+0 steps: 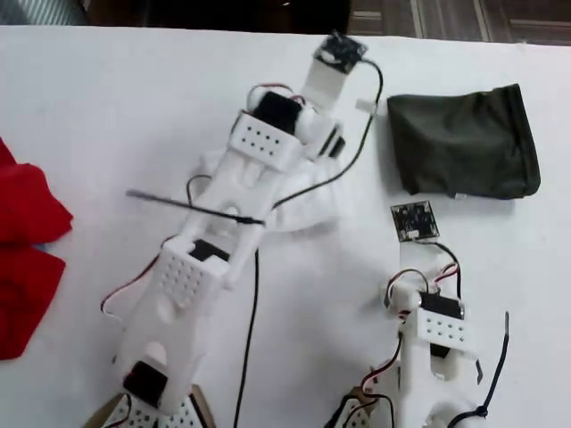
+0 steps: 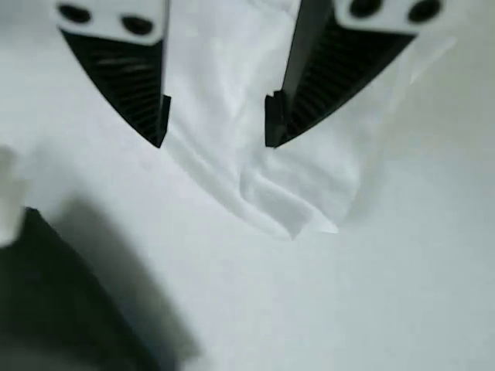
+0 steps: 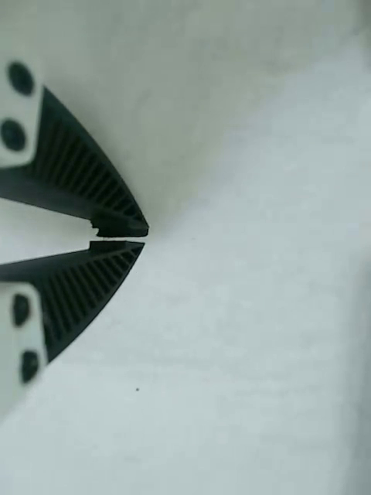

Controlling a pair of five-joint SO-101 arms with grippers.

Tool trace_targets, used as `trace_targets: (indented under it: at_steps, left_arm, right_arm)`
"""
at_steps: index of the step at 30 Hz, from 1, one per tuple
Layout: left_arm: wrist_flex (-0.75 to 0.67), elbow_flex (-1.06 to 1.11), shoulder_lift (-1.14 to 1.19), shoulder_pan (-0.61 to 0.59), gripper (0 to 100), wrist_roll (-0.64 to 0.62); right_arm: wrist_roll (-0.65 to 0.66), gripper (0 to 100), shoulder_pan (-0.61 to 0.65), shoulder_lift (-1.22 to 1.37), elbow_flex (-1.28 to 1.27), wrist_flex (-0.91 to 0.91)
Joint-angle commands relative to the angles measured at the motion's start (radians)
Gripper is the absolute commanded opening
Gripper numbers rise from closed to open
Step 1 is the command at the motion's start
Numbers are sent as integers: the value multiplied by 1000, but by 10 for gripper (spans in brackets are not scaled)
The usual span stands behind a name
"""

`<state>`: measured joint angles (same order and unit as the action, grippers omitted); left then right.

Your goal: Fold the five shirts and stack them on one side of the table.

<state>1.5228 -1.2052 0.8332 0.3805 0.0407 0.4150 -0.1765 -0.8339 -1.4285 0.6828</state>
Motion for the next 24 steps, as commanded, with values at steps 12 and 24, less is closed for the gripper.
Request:
trace_targets:
  at_steps: [12,24]
  left_arm:
    - [267,-148,-98,-226,28,-2]
    - [267,159,-700,-318,28,256]
  right_arm:
    - [-6,20,-5,-28,5,-30]
    - [-6,20,-4,-31,5,-27]
